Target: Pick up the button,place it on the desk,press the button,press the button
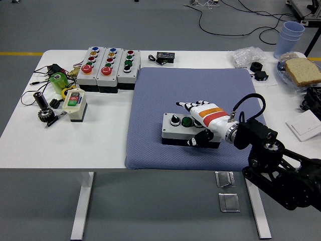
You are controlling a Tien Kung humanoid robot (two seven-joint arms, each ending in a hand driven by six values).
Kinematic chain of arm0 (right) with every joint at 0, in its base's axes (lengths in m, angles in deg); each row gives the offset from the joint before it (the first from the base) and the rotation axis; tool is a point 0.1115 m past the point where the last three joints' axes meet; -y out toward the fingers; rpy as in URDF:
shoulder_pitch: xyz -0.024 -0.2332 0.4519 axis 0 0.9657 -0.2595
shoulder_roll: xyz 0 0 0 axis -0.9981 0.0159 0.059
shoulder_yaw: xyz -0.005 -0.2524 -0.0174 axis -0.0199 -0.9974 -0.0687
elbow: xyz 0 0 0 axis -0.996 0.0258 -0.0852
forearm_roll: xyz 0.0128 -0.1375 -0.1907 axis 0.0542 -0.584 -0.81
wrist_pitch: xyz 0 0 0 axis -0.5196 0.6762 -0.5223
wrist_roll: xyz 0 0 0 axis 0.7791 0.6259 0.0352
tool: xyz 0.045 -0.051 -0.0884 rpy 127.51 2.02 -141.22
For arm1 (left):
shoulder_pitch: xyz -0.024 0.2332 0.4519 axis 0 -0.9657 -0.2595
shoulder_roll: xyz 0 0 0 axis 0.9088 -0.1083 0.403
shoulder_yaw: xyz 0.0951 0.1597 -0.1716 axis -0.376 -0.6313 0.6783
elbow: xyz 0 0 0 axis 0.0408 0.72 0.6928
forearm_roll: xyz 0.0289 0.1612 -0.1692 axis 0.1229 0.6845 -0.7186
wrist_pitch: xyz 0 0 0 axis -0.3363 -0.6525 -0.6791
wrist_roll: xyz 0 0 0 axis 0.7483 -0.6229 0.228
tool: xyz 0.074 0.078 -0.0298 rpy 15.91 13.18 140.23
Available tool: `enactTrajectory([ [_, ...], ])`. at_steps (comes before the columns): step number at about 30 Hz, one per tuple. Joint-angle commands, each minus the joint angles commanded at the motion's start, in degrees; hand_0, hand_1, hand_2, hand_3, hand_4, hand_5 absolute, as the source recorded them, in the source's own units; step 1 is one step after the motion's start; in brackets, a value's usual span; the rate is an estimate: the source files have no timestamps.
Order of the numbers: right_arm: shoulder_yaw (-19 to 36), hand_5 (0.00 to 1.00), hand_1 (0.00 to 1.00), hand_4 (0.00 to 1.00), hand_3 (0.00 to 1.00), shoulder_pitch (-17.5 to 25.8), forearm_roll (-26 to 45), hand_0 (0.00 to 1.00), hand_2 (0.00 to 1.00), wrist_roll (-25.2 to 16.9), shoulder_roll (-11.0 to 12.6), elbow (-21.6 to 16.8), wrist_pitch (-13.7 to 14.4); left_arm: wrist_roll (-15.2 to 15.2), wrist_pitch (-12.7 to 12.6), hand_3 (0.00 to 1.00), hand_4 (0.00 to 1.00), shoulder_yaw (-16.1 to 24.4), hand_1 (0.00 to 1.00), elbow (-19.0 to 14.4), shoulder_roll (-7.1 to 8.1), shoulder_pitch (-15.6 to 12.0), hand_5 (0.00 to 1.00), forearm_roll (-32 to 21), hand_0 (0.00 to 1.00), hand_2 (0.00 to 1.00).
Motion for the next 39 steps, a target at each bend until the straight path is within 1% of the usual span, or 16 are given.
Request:
enactTrajectory([
  [2,1.33,0.344,0.809,0.998,0.998,0.63,0.28,0.957,0.964,-0.27,0.36,-1.21,0.63,0.04,-0.06,0.565,0.316,0.00,0.604,0.00,0.04,0.08,0.863,-0.15,0.645,0.588],
  [3,2.82,0.344,0.809,0.998,0.998,1.56,0.47,0.957,0.964,-0.27,0.72,-2.52,1.81,0.06,-0.09,0.565,0.316,-0.04,0.604,0.00,0.05,0.13,0.863,-0.23,0.645,0.588],
  [4,3.34,0.344,0.809,0.998,0.998,1.81,0.51,0.957,0.964,-0.27,0.81,-2.94,2.16,0.07,-0.10,0.565,0.316,-0.05,0.604,0.00,0.06,0.14,0.863,-0.25,0.645,0.588],
  [7,6.90,0.344,0.809,0.998,0.998,4.39,1.03,0.957,0.964,-1.32,2.11,-6.29,6.54,0.14,-0.16,0.565,0.316,-0.08,0.604,0.00,0.08,0.24,0.863,-0.33,0.645,0.588],
  [8,7.74,0.276,0.552,0.899,0.743,5.08,1.47,0.724,0.742,-2.09,2.60,-7.10,8.28,0.16,-0.19,0.565,0.316,-0.12,0.603,0.00,0.11,0.28,0.863,-0.40,0.645,0.588],
  [11,10.16,0.276,0.552,0.899,0.743,7.30,3.25,0.724,0.742,-4.75,4.02,-9.84,15.46,0.22,-0.25,0.565,0.316,-0.05,0.603,0.00,0.18,0.36,0.863,-0.50,0.645,0.588],
  [13,11.18,0.276,0.552,0.899,0.743,8.30,3.45,0.724,0.742,-5.60,4.62,-10.96,18.71,0.23,-0.22,0.565,0.316,-0.11,0.603,0.00,0.16,0.44,0.863,-0.34,0.645,0.588],
  [14,11.81,0.251,0.149,0.810,0.617,8.98,3.15,0.298,0.394,-5.67,4.95,-11.66,19.79,0.22,-0.18,0.565,0.316,-0.15,0.605,0.00,0.16,0.47,0.863,-0.24,0.644,0.588],
  [15,12.10,0.251,0.149,0.810,0.617,9.29,3.00,0.298,0.394,-5.69,5.11,-11.98,20.33,0.22,-0.17,0.565,0.316,-0.17,0.605,0.00,0.16,0.49,0.863,-0.20,0.644,0.588],
  [19,13.15,0.251,0.149,0.810,0.617,10.82,3.06,0.298,0.394,-4.46,6.21,-13.59,17.80,0.22,-0.18,0.565,0.316,-0.24,0.605,0.00,0.15,0.47,0.863,-0.20,0.644,0.588],
  [20,13.26,0.268,0.002,0.802,0.582,11.68,3.08,0.183,0.257,-3.60,6.77,-14.16,16.33,0.23,-0.21,0.565,0.315,-0.28,0.604,0.00,0.16,0.48,0.863,-0.23,0.644,0.588],
  [25,12.85,0.268,0.002,0.802,0.582,13.60,3.43,0.183,0.257,-2.38,7.79,-14.95,13.44,0.26,-0.24,0.565,0.315,-0.19,0.604,0.00,0.13,0.47,0.863,-0.27,0.644,0.588],
  [26,12.76,0.287,0.002,0.799,0.569,13.74,3.37,0.168,0.232,-2.21,7.86,-14.98,13.10,0.25,-0.24,0.565,0.316,-0.18,0.604,0.00,0.13,0.48,0.863,-0.24,0.645,0.589],
  [29,12.37,0.287,0.002,0.799,0.569,14.14,2.97,0.168,0.232,-1.12,7.97,-15.05,11.04,0.27,-0.24,0.565,0.316,-0.20,0.604,0.00,0.15,0.50,0.863,-0.21,0.645,0.589],
  [34,11.37,0.294,0.002,0.798,0.571,14.38,2.22,0.166,0.229,-0.14,8.03,-14.76,9.33,0.26,-0.20,0.565,0.316,-0.14,0.604,0.00,0.17,0.56,0.861,-0.08,0.645,0.589],
  [39,11.12,0.299,0.002,0.799,0.571,14.73,2.02,0.165,0.226,-0.03,7.96,-14.50,8.93,0.24,-0.18,0.565,0.316,-0.12,0.606,0.00,0.17,0.56,0.861,-0.06,0.645,0.588],
])
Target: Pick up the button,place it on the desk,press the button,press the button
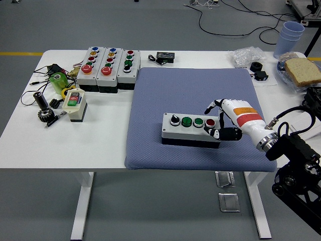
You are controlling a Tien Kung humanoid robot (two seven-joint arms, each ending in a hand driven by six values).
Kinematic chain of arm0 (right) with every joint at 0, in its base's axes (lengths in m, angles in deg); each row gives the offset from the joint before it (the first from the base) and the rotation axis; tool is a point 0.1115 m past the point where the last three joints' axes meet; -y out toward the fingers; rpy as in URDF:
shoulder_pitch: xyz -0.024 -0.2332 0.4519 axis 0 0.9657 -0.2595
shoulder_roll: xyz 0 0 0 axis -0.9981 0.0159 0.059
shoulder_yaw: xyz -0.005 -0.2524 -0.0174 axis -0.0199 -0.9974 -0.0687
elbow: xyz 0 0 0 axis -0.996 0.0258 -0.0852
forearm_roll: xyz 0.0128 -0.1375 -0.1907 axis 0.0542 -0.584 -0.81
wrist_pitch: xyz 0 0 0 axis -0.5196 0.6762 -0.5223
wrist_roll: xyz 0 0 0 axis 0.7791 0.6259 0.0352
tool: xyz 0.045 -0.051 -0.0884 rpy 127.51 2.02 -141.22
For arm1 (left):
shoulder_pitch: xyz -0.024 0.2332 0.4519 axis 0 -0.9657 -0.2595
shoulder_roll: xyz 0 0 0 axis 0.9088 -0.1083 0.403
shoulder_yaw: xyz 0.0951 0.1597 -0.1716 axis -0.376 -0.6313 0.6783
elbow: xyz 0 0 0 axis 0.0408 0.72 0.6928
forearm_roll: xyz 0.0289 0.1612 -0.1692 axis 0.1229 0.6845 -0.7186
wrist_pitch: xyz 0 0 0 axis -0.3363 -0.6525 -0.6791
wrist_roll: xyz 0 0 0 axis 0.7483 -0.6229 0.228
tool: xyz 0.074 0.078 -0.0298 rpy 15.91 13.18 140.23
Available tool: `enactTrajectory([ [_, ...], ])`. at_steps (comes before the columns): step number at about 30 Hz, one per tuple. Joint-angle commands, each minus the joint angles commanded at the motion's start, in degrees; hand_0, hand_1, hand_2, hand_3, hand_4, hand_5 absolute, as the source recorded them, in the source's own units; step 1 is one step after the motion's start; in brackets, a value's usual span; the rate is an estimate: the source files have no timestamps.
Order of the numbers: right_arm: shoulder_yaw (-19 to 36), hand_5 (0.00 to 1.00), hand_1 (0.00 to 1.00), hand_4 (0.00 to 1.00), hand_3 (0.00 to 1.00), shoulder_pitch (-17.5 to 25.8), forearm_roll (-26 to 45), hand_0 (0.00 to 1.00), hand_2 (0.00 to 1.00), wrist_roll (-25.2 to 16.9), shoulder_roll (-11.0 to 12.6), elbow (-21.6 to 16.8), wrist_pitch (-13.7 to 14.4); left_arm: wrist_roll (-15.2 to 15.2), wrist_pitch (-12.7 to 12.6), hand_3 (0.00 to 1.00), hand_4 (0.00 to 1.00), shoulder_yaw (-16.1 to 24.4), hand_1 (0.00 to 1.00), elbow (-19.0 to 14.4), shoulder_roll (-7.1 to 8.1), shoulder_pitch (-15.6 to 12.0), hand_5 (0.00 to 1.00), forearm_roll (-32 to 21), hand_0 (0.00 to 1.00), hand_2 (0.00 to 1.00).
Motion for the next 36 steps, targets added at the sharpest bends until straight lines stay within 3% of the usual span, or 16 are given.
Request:
enactTrajectory([
  [36,-0.99,0.309,0.002,0.798,0.556,2.65,-0.71,0.162,0.220,1.20,0.15,1.75,-0.43,-0.27,0.39,0.563,0.315,0.28,0.605,0.00,-0.26,-0.82,0.857,1.48,0.645,0.590],
])
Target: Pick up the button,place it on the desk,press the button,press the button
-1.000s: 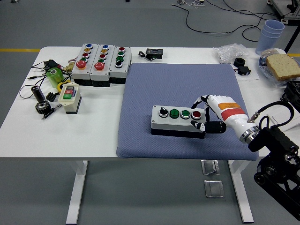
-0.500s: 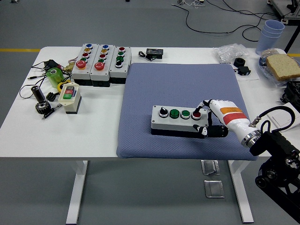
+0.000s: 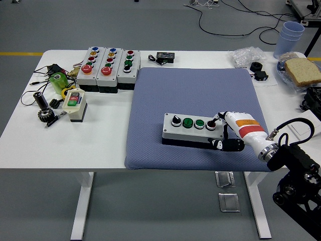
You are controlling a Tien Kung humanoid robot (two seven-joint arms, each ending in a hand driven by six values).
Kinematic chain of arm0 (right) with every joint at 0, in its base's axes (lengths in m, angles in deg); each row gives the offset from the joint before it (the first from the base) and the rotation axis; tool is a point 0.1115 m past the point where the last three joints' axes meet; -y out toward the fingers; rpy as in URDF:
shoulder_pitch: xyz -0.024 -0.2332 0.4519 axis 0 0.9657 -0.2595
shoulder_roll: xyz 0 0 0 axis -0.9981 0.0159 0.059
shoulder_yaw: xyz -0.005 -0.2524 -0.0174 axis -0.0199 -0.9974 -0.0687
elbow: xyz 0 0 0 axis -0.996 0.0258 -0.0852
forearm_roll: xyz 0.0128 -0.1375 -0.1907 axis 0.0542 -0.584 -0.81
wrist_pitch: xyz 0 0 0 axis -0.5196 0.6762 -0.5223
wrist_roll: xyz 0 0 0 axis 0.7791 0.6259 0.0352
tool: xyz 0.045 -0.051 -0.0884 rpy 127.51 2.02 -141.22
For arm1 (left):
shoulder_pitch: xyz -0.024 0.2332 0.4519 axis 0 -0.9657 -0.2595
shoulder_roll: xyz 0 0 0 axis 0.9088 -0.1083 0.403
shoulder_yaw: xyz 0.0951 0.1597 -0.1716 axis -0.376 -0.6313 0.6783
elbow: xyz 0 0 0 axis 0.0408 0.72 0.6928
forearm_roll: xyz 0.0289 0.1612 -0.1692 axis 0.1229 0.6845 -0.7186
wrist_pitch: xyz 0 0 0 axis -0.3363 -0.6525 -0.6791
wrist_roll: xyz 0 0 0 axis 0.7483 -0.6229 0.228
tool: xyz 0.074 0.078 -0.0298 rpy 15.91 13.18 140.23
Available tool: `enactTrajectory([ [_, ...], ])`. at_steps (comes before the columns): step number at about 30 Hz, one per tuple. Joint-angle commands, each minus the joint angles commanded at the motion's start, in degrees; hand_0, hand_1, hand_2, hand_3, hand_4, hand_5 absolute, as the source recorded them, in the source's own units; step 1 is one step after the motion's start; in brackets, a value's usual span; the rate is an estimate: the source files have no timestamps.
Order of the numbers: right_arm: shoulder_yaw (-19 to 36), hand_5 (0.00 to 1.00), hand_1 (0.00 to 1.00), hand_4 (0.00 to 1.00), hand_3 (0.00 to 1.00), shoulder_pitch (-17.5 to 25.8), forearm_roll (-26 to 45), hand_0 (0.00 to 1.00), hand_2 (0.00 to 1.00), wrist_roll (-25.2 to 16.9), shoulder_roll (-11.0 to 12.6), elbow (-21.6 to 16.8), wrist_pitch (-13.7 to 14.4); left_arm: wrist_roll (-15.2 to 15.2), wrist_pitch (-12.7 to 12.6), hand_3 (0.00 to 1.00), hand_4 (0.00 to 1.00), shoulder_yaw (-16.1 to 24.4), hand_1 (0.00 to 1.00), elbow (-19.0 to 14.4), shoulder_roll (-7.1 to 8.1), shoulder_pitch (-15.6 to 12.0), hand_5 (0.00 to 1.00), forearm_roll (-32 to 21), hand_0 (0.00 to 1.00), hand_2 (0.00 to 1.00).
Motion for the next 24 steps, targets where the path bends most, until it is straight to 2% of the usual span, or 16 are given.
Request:
enactTrajectory([
  [16,0.47,0.313,0.002,0.795,0.558,-1.29,-1.31,0.158,0.217,0.78,-0.41,-2.50,1.98,0.06,-0.02,0.564,0.315,-0.29,0.605,0.00,0.02,0.16,0.858,-0.44,0.646,0.593],
  [24,-1.54,0.305,0.002,0.790,0.555,-3.19,-1.33,0.157,0.216,1.31,-1.71,-1.56,1.78,0.08,-0.05,0.563,0.315,-0.40,0.606,0.00,0.01,0.47,0.859,-0.81,0.645,0.592],
])
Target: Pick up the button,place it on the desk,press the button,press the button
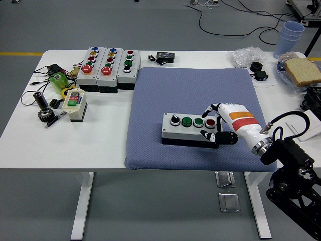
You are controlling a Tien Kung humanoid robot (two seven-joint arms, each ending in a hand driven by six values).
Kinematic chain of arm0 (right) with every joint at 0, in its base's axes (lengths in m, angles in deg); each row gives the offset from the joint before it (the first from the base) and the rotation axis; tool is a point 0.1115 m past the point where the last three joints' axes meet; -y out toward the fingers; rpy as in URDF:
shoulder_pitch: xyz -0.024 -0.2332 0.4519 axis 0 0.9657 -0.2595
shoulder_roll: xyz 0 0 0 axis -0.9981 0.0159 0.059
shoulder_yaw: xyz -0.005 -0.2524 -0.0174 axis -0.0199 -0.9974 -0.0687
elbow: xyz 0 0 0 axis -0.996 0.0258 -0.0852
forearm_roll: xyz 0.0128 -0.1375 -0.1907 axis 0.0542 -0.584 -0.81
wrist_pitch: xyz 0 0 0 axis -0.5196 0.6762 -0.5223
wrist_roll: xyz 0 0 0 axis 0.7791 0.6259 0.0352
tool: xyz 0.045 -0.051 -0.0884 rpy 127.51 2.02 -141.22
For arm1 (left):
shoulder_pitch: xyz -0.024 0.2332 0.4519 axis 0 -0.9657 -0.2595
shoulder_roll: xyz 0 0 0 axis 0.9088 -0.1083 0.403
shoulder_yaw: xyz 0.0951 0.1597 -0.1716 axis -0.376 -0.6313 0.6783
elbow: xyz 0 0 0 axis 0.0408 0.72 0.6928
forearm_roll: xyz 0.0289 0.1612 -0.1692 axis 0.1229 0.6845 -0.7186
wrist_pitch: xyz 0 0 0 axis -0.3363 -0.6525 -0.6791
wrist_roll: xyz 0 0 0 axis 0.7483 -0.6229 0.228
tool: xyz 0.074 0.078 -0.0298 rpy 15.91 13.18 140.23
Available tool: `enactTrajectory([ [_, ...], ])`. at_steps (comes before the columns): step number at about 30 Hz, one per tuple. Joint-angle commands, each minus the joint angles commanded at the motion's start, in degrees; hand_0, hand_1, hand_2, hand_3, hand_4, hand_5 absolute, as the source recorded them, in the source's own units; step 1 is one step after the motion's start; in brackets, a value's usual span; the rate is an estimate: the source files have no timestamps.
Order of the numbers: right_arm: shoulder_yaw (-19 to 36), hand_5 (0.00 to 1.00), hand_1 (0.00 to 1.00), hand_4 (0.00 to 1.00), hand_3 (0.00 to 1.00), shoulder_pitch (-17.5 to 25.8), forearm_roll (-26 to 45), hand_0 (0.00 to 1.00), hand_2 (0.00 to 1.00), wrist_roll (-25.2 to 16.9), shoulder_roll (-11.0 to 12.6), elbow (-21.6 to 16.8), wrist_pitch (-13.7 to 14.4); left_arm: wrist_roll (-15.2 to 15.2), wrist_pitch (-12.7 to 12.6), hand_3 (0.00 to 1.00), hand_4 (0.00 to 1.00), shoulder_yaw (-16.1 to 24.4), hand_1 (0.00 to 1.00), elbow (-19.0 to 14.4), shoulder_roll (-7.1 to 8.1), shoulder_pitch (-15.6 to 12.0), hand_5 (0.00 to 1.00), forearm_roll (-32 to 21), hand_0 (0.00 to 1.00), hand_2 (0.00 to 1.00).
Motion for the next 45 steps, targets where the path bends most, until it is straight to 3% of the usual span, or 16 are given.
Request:
enactTrajectory([
  [35,-2.91,0.287,0.002,0.782,0.558,-1.41,0.85,0.160,0.215,0.62,-1.23,3.62,-0.70,-0.08,0.07,0.565,0.317,0.13,0.606,0.00,0.03,0.19,0.864,0.10,0.646,0.591],
  [40,-0.83,0.287,0.002,0.782,0.558,-0.61,3.73,0.160,0.215,0.19,-1.38,3.34,1.30,-0.12,0.12,0.565,0.317,0.22,0.606,0.00,-0.05,-0.04,0.864,0.43,0.646,0.591],
  [45,4.30,0.288,0.002,0.783,0.567,1.16,12.75,0.161,0.211,-2.66,-1.00,1.73,6.36,-0.13,0.16,0.564,0.317,0.31,0.605,0.00,-0.05,-0.32,0.865,0.77,0.646,0.591],
])
